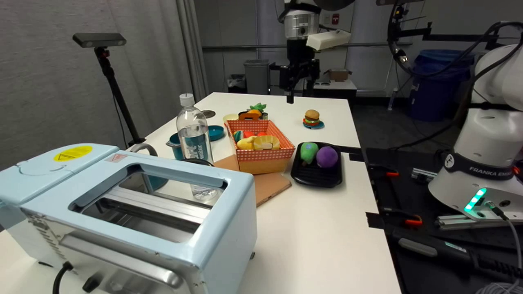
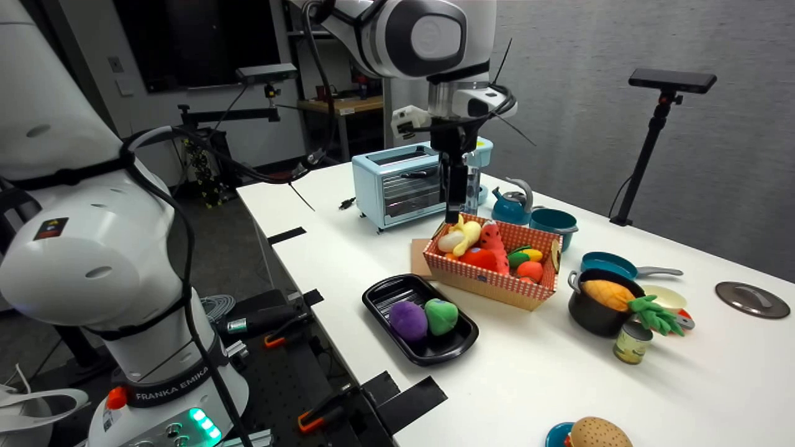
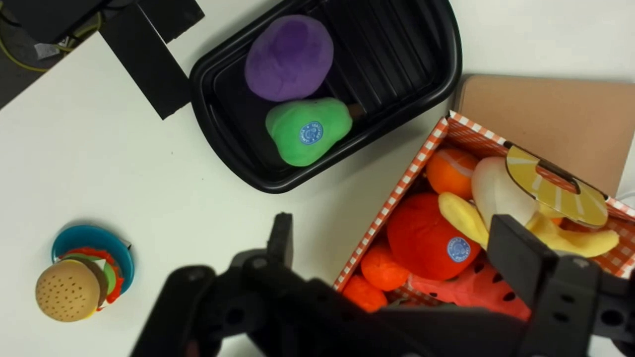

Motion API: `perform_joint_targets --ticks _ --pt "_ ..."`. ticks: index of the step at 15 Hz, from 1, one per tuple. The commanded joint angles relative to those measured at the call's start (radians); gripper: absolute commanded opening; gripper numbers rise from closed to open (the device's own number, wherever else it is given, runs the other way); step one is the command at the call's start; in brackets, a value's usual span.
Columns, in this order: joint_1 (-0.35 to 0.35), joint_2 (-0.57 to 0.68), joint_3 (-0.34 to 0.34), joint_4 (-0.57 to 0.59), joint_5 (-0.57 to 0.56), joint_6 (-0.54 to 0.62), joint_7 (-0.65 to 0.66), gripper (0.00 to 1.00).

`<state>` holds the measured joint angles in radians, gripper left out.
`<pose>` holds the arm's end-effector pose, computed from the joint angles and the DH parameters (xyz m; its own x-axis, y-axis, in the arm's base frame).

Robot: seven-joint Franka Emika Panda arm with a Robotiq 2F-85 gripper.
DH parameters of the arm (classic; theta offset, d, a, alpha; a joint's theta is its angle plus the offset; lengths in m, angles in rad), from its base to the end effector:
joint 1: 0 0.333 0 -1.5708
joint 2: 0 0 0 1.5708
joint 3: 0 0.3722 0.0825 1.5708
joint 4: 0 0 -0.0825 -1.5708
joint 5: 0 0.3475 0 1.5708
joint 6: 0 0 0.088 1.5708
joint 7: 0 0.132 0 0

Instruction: Put the banana plushy on the tray

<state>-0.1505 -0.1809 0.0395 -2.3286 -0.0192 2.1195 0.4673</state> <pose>0.4320 -0.0488 0.4591 0.8423 -0.5388 -0.0150 -0.5381 -0.8422 0.0335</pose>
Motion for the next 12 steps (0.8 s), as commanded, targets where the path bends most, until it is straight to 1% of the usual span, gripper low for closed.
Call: perform_joint_targets --ticks 1,7,12 --pt "0.021 0.006 -0.020 0.002 -0.008 0.002 0.010 1.00" --pt "0.023 0.054 -0.021 0.036 -0.011 0.024 0.020 1.00" --pt "0.023 0.120 -0.029 0.114 -0.023 0.034 0.014 1.00"
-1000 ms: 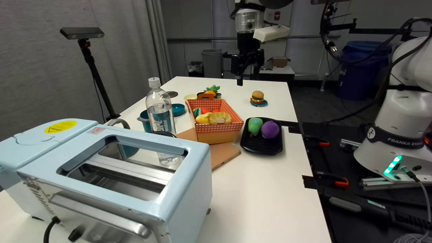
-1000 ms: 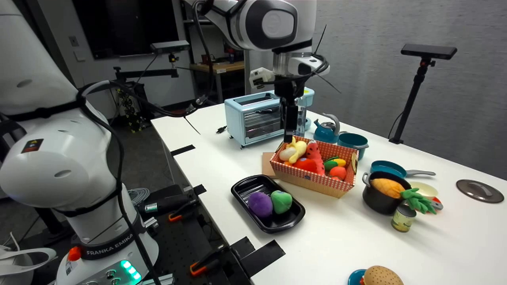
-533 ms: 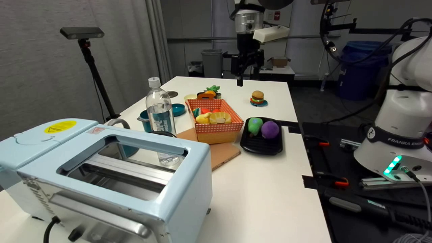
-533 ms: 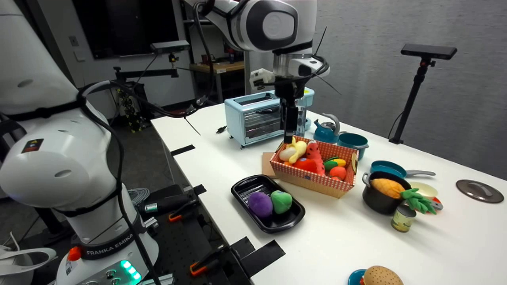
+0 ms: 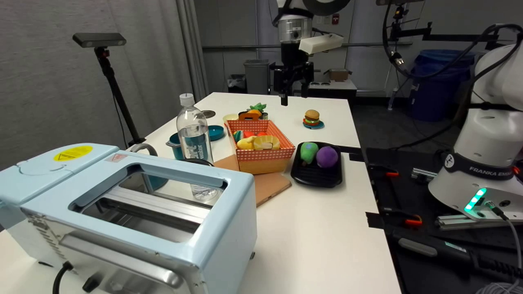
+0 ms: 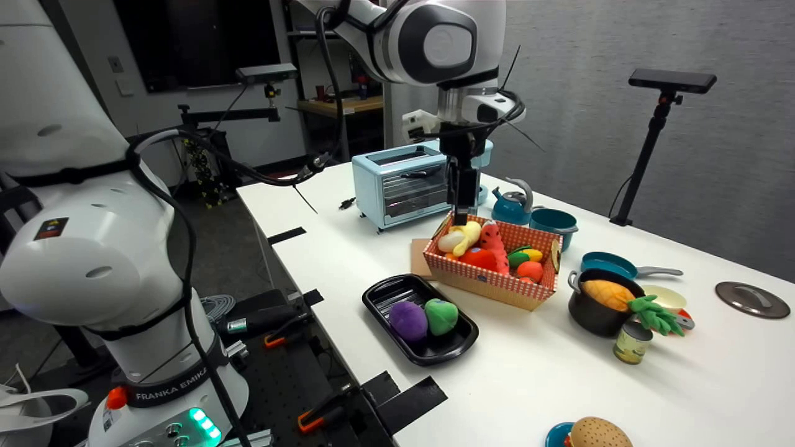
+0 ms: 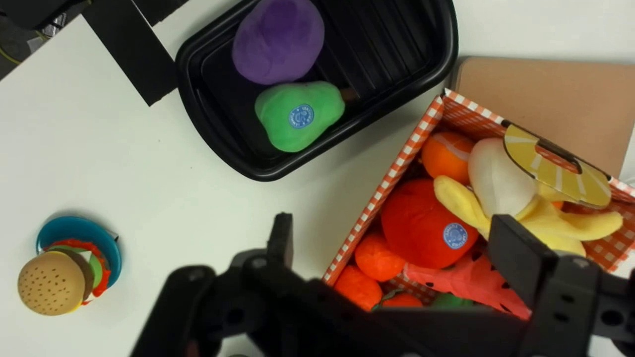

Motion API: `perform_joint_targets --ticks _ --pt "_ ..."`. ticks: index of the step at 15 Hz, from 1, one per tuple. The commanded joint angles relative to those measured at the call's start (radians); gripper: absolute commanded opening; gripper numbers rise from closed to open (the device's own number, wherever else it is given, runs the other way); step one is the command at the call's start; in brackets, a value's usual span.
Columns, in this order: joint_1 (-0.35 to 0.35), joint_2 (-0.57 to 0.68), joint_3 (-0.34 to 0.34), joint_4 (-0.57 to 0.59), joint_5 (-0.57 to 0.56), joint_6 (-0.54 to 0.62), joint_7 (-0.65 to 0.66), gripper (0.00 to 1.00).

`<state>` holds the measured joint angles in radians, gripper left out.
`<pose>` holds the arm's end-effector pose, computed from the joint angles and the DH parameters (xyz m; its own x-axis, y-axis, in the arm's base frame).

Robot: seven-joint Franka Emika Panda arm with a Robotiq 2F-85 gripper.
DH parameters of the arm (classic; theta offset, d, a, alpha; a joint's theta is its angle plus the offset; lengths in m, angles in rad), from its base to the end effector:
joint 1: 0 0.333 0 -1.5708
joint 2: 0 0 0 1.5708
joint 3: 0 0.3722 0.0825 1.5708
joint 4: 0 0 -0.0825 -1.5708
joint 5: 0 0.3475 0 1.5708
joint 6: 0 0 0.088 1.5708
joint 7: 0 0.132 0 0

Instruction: Put the banana plushy on the tray

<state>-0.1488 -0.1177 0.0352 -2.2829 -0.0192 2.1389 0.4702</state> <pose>0.4538 -0.0526 0.4518 0.8398 -0.5427 -0.0145 -0.5422 -0.8397 0.0299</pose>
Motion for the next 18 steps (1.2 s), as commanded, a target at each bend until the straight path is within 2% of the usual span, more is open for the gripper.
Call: perform_joint_targets --ticks 1,7,11,18 --pt "0.022 0.073 -0.028 0.088 -0.025 0.015 0.012 1.00" --pt "0.040 0.184 -0.040 0.219 -0.065 0.002 0.014 1.00" --pt "0.084 0.274 -0.040 0.297 -0.142 -0.016 0.026 1.00" --pt "0.166 0.370 -0.050 0.341 -0.248 -0.016 0.005 1.00"
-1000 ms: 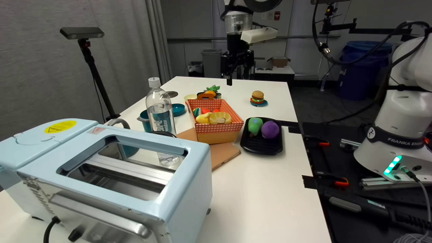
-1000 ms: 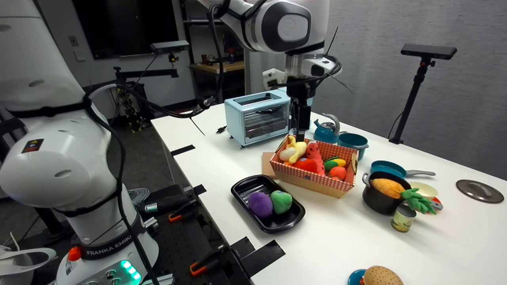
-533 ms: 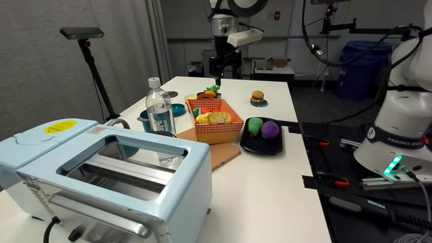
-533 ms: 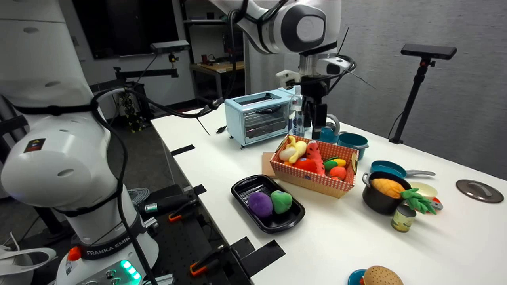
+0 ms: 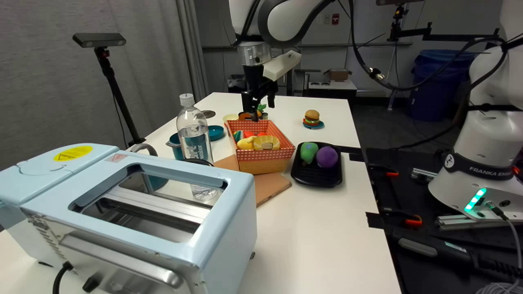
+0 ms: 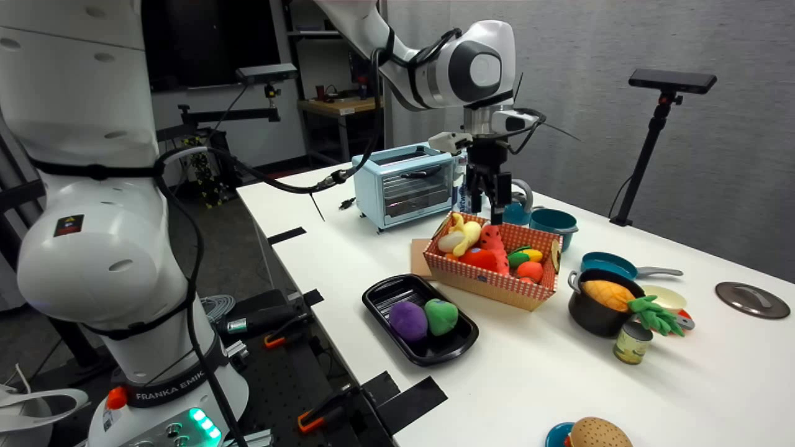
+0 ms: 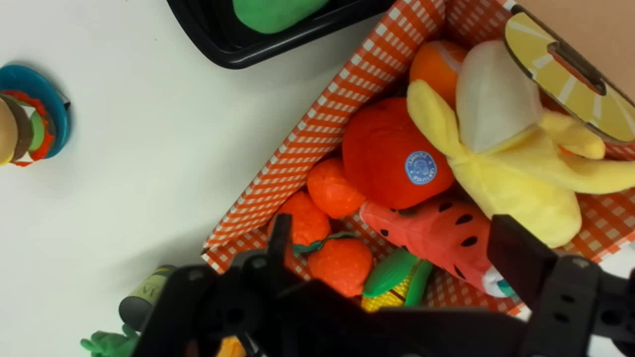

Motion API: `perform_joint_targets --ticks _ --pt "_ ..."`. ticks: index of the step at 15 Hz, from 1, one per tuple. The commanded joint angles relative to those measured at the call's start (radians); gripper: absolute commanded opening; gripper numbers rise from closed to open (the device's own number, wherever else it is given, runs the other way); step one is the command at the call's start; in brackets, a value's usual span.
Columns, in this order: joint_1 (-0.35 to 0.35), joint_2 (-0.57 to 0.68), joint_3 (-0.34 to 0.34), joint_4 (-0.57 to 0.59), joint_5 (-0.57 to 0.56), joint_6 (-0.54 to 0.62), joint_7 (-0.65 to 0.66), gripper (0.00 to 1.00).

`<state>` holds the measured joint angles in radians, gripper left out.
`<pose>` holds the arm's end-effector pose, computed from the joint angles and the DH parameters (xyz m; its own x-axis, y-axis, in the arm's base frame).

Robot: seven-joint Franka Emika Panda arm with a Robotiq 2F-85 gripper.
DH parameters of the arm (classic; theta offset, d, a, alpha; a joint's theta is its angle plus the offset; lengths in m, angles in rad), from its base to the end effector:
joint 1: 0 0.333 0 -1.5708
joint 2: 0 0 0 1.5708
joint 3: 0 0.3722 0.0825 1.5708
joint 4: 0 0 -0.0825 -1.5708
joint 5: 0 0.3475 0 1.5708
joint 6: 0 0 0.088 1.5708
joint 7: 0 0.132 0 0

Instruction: Put the banana plushy on the tray

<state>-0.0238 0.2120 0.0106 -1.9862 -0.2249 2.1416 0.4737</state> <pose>0.5698 -0.0220 0.4068 0.9365 -0.3501 0.0215 -0.3477 -0.9183 0.1894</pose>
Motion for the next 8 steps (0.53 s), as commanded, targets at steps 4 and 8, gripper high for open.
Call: perform_joint_targets --ticks 4,8 --pt "0.061 0.065 -0.034 0.054 -0.052 -0.017 -0.008 1.00" --pt "0.073 0.079 -0.035 0.056 -0.051 -0.016 -0.020 1.00"
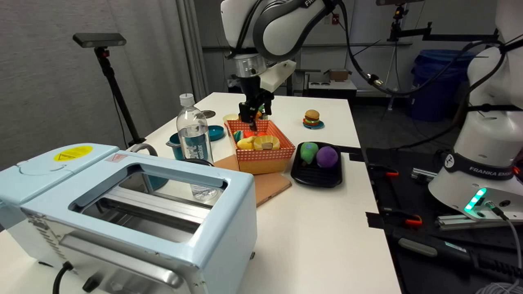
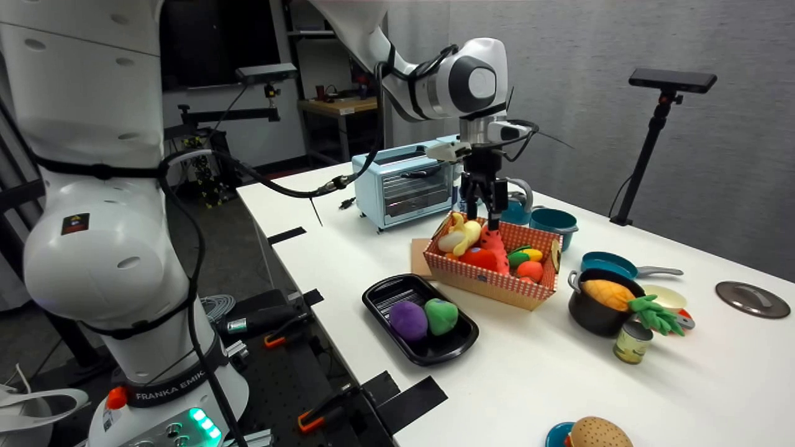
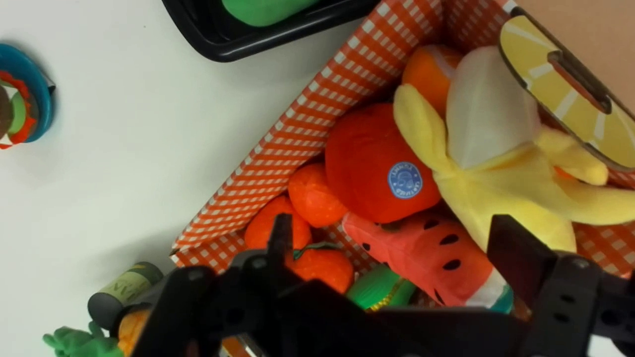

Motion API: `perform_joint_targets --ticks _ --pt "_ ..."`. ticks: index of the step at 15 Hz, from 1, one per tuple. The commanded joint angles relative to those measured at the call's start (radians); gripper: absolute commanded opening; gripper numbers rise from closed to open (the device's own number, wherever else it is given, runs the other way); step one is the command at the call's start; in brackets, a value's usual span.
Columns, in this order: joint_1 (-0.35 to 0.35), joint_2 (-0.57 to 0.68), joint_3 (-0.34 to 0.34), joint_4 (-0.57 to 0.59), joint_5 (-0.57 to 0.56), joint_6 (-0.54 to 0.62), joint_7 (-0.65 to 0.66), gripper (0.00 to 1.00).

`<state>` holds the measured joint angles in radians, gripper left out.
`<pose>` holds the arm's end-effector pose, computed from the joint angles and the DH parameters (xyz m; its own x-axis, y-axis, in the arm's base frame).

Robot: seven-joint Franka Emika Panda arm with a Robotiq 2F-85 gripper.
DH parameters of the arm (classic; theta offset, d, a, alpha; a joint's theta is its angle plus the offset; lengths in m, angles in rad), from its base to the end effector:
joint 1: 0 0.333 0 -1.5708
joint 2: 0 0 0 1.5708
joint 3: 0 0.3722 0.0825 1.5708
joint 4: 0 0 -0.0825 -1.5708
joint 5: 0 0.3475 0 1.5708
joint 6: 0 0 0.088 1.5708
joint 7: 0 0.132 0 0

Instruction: Put the banana plushy on the tray

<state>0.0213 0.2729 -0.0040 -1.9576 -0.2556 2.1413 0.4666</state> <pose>0.5823 -0.0059 0.3837 0.9550 -0.2967 -0.0017 -0.2887 -0.9304 0.2257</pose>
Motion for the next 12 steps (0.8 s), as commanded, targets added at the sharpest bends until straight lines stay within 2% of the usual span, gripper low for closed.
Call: perform_joint_targets --ticks 1,12 --pt "0.031 0.020 -0.021 0.027 -0.021 -0.015 -0.018 1.00" --pt "0.035 0.029 -0.019 0.036 -0.039 -0.025 -0.144 1.00"
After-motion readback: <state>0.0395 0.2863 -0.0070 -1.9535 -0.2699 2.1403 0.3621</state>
